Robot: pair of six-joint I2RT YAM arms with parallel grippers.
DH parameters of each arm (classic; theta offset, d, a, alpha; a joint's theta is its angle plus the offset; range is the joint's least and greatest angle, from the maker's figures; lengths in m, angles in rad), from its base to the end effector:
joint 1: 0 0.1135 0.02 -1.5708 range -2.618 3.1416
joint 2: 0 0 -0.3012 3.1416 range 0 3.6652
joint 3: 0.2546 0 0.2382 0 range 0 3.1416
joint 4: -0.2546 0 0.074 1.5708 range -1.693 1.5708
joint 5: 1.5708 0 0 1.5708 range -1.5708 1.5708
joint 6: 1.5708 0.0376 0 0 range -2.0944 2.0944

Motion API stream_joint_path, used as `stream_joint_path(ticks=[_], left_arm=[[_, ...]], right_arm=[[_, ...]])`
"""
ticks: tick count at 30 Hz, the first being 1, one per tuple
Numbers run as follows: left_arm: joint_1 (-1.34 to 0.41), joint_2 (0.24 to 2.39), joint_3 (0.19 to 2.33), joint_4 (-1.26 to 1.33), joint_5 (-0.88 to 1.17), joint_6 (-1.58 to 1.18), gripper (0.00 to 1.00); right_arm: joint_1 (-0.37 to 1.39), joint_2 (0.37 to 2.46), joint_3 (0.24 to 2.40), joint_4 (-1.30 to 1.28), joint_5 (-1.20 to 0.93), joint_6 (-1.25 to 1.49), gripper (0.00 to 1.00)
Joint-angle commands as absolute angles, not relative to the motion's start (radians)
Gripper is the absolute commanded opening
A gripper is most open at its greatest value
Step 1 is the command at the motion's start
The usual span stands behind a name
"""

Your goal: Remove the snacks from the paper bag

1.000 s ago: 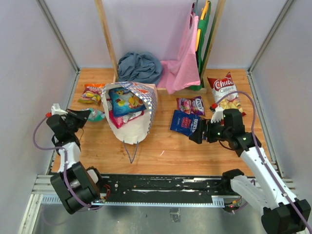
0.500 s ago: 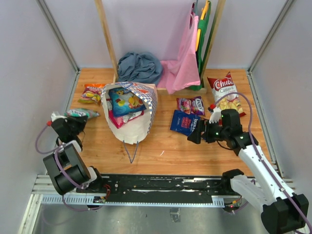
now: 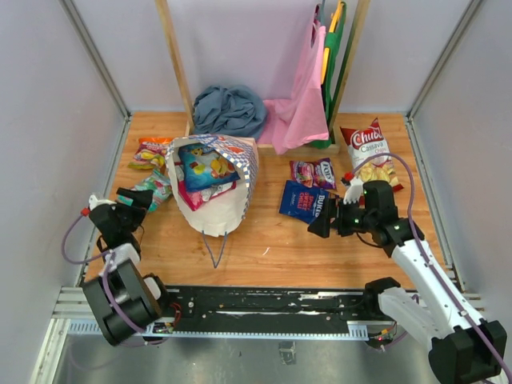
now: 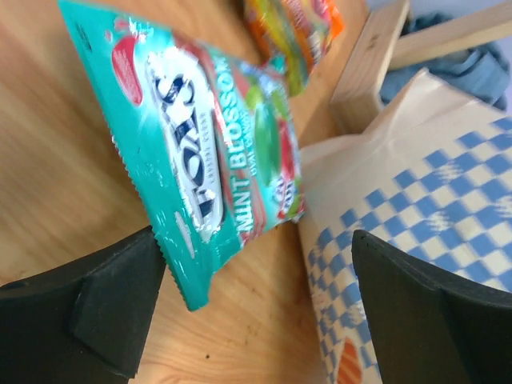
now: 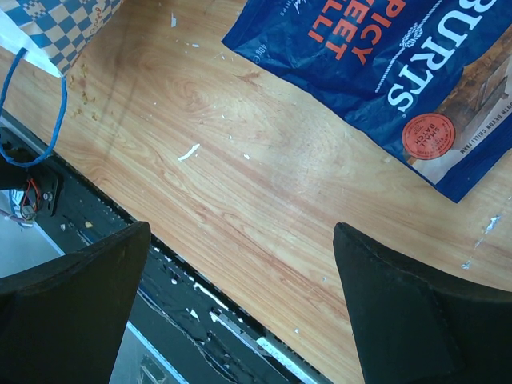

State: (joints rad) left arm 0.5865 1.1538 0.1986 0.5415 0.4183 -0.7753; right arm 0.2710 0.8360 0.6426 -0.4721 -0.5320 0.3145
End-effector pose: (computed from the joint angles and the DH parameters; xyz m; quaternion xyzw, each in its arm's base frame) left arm 0.1578 0.0865 0.1918 -0.4273 0.7078 -0.2235 0.5161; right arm 0.1293 0.0557 0.2859 -0.0961 0.8700 0.3481 0.3358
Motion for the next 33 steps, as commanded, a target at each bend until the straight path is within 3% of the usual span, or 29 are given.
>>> stream_joint_path(ticks=[1,4,7,8,11,13,19,33], left_arm=[[0.588,0.907,0.284,0.275,0.303,-0.639,1.0],[0.588,0.762,0.314,0.162,0.281,-0.625,0.99],[0.588,0.707,0.343,0.074,0.267,-0.6,0.87],[0.588,0.7,0.346,0.054,0.26,-0.591,0.77],[0.586,0.705,0.324,0.036,0.259,-0.58,0.3],[0.581,0.741,0.296,0.058,0.287,-0.586,0.15],[0.542,0.928,0.241,0.199,0.251,-0.591,0.13],[0.541,1.385,0.363,0.46,0.167,-0.647,0.14]], right_arm=[[0.262,0.83,0.625,-0.461,-0.541,0.318,0.99],[0.267,0.842,0.619,-0.442,-0.544,0.325,0.99],[0.274,0.863,0.614,-0.423,-0.556,0.337,0.99],[0.28,0.868,0.617,-0.422,-0.557,0.339,0.99],[0.295,0.867,0.62,-0.422,-0.549,0.343,0.99],[0.301,0.863,0.618,-0.419,-0.543,0.349,0.99],[0.308,0.846,0.623,-0.431,-0.531,0.356,0.99],[0.309,0.842,0.581,-0.4,-0.53,0.346,0.99]])
